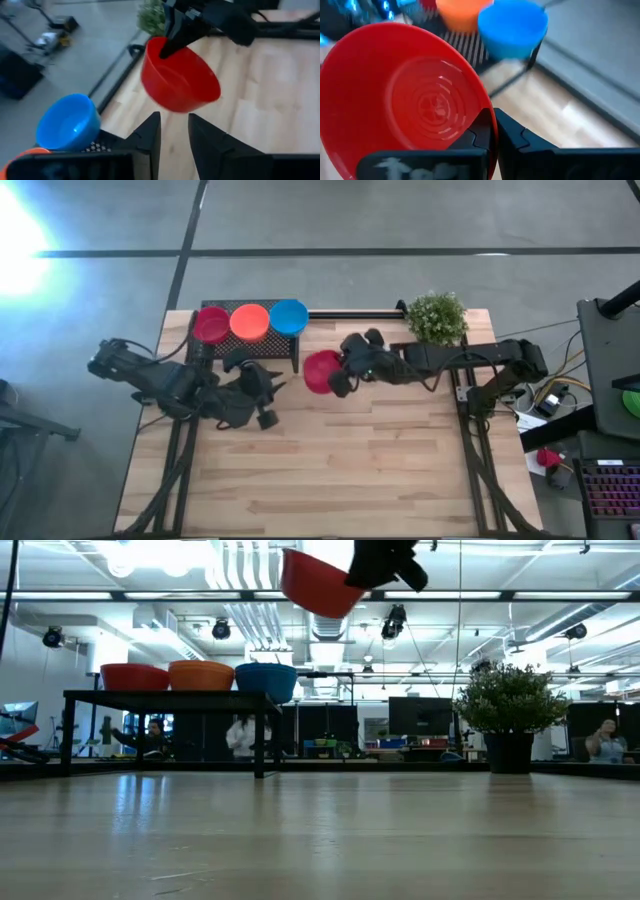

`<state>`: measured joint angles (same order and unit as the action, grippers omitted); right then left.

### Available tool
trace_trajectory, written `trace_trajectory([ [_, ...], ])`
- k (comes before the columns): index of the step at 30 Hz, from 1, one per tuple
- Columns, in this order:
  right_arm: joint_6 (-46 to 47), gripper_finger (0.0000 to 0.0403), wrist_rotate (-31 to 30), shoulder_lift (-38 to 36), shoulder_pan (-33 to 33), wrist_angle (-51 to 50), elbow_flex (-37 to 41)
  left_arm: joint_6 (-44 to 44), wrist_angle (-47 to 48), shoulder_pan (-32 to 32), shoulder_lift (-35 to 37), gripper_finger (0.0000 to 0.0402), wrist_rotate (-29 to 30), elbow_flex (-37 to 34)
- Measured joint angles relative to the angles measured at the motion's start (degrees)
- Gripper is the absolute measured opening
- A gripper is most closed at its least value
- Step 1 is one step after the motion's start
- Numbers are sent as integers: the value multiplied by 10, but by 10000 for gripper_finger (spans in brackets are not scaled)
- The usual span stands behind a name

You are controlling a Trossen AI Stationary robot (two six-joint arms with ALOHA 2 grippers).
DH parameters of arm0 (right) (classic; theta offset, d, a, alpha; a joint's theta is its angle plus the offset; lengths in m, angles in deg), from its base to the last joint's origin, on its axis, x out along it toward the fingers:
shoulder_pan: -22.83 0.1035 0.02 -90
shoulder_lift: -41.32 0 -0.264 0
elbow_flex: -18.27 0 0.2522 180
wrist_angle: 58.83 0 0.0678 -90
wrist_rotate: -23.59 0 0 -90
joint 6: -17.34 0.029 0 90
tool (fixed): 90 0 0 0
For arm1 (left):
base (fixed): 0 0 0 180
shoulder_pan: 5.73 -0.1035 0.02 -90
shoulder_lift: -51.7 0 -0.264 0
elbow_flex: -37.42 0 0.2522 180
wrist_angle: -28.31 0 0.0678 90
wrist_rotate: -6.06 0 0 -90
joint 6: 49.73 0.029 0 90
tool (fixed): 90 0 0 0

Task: Pick & Place Mini bowls
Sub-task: Stack the red bowl on top of the red bowls on the shelf

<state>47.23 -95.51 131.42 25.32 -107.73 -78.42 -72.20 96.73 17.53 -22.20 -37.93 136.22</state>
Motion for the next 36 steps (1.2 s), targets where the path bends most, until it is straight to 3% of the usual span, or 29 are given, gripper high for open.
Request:
trace_trajectory([
  [10,-151,8,-101,0,-8,145,0,30,-60,-17,-61,94,185,1],
  [19,-241,8,-116,1,-8,186,0,19,-132,-23,-76,94,204,1],
  [36,-271,8,-119,1,2,208,0,-33,-170,-86,-76,94,195,0],
])
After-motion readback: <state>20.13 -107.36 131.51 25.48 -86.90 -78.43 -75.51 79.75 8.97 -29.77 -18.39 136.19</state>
